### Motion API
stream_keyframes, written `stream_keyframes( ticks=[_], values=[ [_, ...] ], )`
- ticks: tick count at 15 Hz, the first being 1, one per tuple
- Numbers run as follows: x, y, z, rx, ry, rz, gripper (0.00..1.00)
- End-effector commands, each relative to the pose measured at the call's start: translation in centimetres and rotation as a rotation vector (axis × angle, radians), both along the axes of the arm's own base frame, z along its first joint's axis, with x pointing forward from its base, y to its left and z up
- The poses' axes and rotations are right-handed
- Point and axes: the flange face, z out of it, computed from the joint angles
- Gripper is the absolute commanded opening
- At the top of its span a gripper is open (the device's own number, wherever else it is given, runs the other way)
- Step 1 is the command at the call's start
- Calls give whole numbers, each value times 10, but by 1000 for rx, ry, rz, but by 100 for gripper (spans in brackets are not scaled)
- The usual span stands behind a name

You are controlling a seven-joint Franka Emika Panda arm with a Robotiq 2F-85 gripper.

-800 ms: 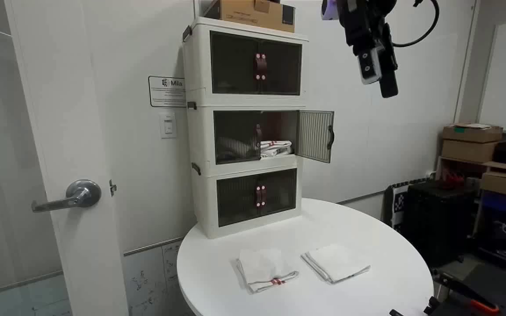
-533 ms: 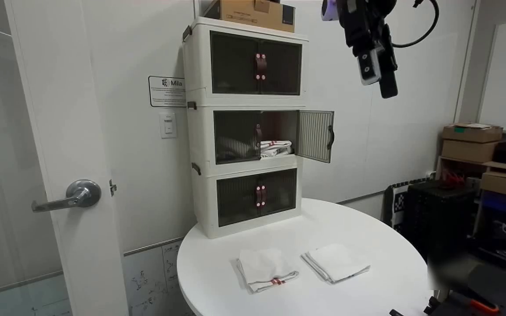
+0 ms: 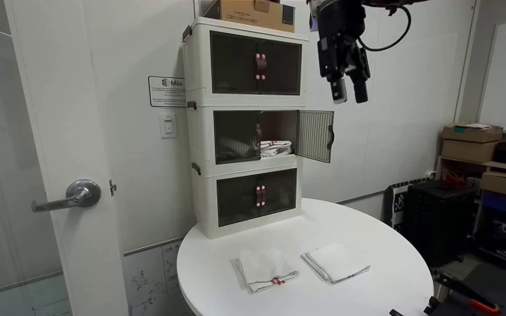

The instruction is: Close the open cabinet door

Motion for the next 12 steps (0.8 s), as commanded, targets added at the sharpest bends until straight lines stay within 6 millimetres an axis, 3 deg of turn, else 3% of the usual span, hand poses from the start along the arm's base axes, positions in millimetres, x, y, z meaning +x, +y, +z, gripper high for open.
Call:
stream_keyframes(
  ticks=[1,5,12],
  values=[
    [47,-5,10,-37,-23,2,100],
    [64,-36,29,-4,14,71,100],
    [59,-130,63,24,5,13,100]
  ],
)
